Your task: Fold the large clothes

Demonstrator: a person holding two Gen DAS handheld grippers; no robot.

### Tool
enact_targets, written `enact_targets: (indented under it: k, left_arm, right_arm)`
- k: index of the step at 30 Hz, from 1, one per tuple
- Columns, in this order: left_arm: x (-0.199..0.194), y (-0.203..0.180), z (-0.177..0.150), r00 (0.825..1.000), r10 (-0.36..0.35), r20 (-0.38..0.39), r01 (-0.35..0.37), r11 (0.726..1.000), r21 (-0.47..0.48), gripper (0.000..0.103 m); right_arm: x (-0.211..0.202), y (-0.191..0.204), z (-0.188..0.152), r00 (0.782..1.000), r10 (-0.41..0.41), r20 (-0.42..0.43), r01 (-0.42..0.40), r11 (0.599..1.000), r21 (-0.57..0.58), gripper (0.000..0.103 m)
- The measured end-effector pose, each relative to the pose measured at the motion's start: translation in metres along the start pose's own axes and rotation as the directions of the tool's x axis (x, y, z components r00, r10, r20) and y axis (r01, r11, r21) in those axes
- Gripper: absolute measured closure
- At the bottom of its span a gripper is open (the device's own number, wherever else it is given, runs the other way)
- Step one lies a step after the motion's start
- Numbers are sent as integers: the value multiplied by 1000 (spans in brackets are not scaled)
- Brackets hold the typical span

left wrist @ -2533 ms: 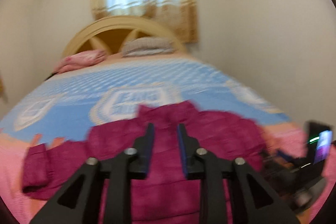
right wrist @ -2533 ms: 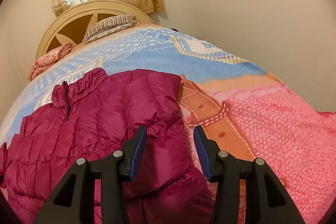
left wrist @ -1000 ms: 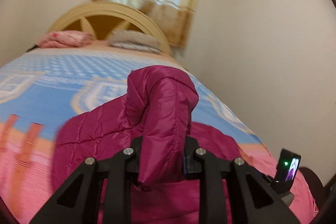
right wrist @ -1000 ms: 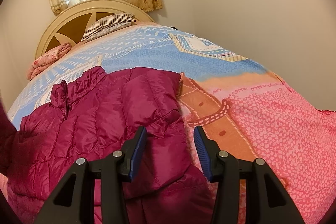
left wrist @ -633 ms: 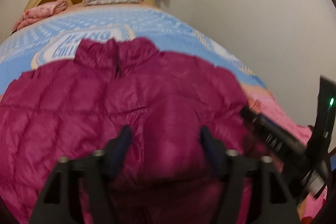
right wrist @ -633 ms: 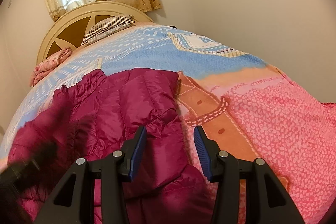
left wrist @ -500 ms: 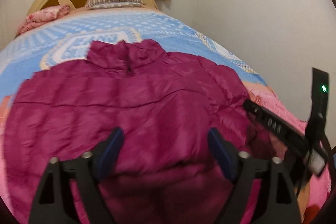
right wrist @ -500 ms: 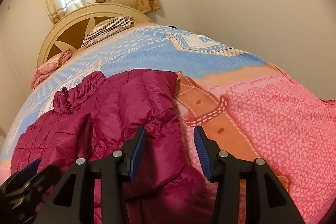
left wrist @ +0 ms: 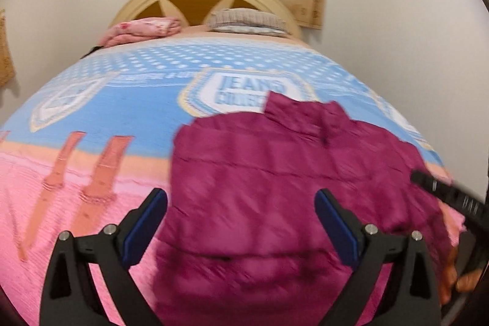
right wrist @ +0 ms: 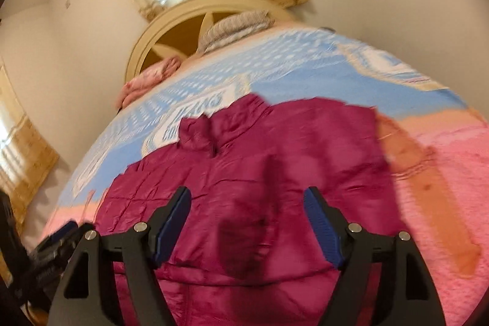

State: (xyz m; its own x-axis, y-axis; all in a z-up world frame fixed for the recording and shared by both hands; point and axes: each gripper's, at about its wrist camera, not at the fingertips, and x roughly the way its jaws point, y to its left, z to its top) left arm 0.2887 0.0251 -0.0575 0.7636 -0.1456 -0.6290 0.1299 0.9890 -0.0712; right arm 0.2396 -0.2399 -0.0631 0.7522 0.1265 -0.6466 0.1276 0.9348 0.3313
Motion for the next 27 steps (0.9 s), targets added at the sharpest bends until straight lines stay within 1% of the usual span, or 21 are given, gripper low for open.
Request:
enact_targets:
  k: [1,3,5,6,7,8,9,11,13,14,15,17,18,20,22,24,25,27]
  left_arm:
    - [5,2,2,1000,21,-3,-21,1000,-3,4]
    - [20,3,5,999,52,-10,-52,998,-23,4]
    - [35,5,4,996,83,-17,-84,996,-43,4]
    - [46,6,3,993,116,-26,-117,992,-49,4]
    - [59,7,1,988,149,-42,-152,987,-54,4]
    - [59,12,-2,984,167,-55,-170,983,-62,4]
    - [70,18,-5,981,179,-80,-186,979,-82,4]
    - [86,31,-11,978,159,-138,-178,974,-139,2]
    - [106,51,-18,976,78,-203,-129,960,-248,0]
    - [105,54,-18,978,74,-195,-126,955,-267,0]
    - [104,52,-17,978,93,-189,-141,956,-259,0]
    - [106,41,-17,969,138,-205,-181,961,-209,0]
    - [107,40,-17,968,144,-208,-186,962,-202,0]
    - [104,44,-19,973,120,-199,-165,960,-224,0]
    - [99,51,-21,981,88,-174,-132,957,-257,0]
    - [90,54,-23,985,85,-148,-124,951,-282,0]
    - [86,55,-24,987,92,-132,-128,947,-295,0]
    - [75,61,-25,991,108,-81,-130,934,-333,0]
  right_arm:
    - [10,2,-1,999,-25,-36,24,1000,-18,28]
    - [27,4,-6,995,-42,-92,38,998,-43,65]
    - [38,4,-12,990,-81,-115,74,995,-69,65]
    - [41,4,-16,988,-97,-118,87,992,-88,66]
    - [43,5,-18,987,-110,-120,97,990,-104,66]
    - [45,4,-19,985,-122,-125,107,987,-119,66]
    - [49,5,-20,981,-138,-134,119,983,-140,66]
    - [55,6,-21,976,-159,-148,133,976,-171,66]
    - [60,4,-20,974,-165,-155,136,974,-183,66]
    - [62,4,-19,973,-165,-159,134,973,-190,65]
    - [63,4,-20,972,-170,-162,136,970,-202,65]
    - [62,6,-20,969,-179,-168,138,964,-228,65]
    - [61,7,-20,968,-180,-172,136,961,-243,65]
    - [55,6,-21,967,-173,-187,120,957,-265,63]
    - [45,1,-21,968,-155,-198,100,960,-263,59]
    - [30,-1,-14,967,-148,-207,97,966,-240,59]
    - [23,0,-9,971,-153,-186,108,967,-230,59]
    - [-1,7,8,983,-169,-79,148,964,-223,59]
